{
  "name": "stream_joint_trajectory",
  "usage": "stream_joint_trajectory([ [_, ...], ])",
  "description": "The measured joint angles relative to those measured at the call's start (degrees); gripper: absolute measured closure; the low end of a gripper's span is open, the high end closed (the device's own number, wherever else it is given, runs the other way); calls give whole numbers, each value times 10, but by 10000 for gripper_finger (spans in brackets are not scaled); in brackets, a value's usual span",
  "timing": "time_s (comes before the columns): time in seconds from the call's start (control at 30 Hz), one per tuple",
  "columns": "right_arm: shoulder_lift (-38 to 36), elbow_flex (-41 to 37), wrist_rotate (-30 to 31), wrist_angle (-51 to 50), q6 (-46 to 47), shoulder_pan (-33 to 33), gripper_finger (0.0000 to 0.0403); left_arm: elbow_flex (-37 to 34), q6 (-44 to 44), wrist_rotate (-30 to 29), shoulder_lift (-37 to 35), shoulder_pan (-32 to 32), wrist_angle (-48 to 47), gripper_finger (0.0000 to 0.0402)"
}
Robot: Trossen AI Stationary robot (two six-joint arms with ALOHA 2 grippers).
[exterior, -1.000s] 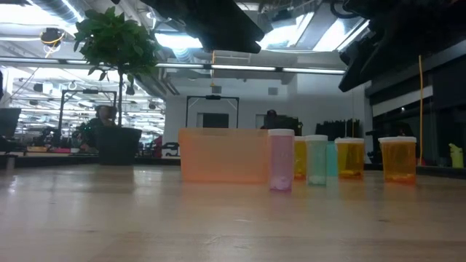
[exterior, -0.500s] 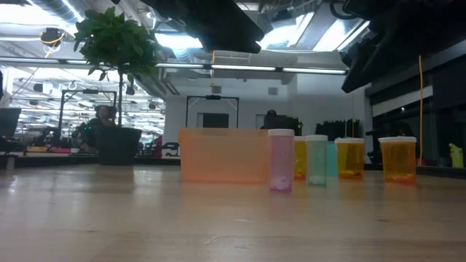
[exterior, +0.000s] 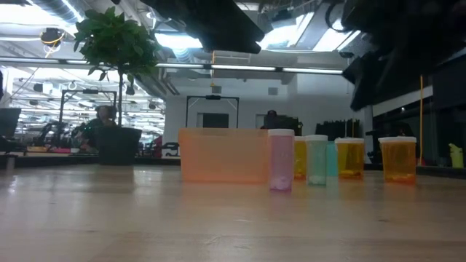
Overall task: Pick and place medicine bottles into bin by pill shape (circle, oval)
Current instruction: Put the blue tablet bottle into the green bin
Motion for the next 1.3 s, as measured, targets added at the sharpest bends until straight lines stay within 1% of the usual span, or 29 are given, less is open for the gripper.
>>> stream_joint_trajectory([
  [0.1,24,11,0,-13,-18,-4,176,0,0,0,0,3,0,145],
  [0.23,37,30,0,-30,-22,-4,176,0,0,0,0,3,0,145],
  [0.83,37,39,0,-35,-22,-4,176,0,0,0,0,3,0,145],
  [1.0,37,37,0,-71,-10,-4,176,0,0,0,0,3,0,145],
  [1.1,37,26,1,-71,-9,-4,176,0,0,0,0,3,0,145],
  [1.17,43,23,12,-63,-21,-4,176,0,0,0,0,3,0,145],
  [1.3,69,23,54,-50,-53,-8,176,0,0,0,0,3,0,145],
])
